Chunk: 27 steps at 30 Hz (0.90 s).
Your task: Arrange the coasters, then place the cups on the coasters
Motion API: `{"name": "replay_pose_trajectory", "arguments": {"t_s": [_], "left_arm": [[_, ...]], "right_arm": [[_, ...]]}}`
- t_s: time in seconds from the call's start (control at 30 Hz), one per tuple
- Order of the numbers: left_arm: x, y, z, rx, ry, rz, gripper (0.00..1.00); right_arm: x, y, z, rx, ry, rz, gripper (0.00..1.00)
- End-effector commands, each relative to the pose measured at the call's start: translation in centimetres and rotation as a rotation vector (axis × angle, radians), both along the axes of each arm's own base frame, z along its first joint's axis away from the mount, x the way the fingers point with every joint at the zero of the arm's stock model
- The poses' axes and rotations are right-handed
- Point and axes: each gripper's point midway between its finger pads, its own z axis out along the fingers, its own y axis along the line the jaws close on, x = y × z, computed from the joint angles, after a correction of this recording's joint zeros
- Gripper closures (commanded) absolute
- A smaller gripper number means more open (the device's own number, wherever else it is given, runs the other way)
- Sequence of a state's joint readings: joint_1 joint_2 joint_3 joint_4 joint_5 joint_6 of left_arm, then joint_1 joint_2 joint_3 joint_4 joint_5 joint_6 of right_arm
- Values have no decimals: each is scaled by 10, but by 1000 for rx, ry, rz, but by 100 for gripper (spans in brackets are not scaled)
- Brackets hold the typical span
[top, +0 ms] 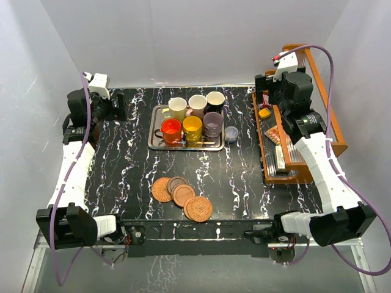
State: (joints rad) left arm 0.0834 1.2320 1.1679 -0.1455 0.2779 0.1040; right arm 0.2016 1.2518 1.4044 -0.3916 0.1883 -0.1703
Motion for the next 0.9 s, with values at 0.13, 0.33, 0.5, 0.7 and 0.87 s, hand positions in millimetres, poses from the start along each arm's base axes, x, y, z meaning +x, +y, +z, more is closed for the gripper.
{"name": "replay_pose_trajectory", "arguments": {"t_s": [0.13, 0.33, 0.5, 0.7, 0.87], "left_arm": [[-8, -3, 16, 1, -43, -22, 1], [-12, -5, 12, 10, -35, -43, 1], [-14, -9, 9, 12, -29, -70, 1], [-25, -29, -3, 30, 0, -223, 1], [-41, -49, -23, 20, 53, -358, 1]], "right_arm": [[1, 1, 23, 20, -66, 7, 2], [0, 3, 23, 12, -62, 24, 2], [-3, 6, 21, -18, -41, 54, 2], [-11, 21, 9, -71, 41, 174, 2], [-19, 45, -19, -111, 149, 313, 2]]}}
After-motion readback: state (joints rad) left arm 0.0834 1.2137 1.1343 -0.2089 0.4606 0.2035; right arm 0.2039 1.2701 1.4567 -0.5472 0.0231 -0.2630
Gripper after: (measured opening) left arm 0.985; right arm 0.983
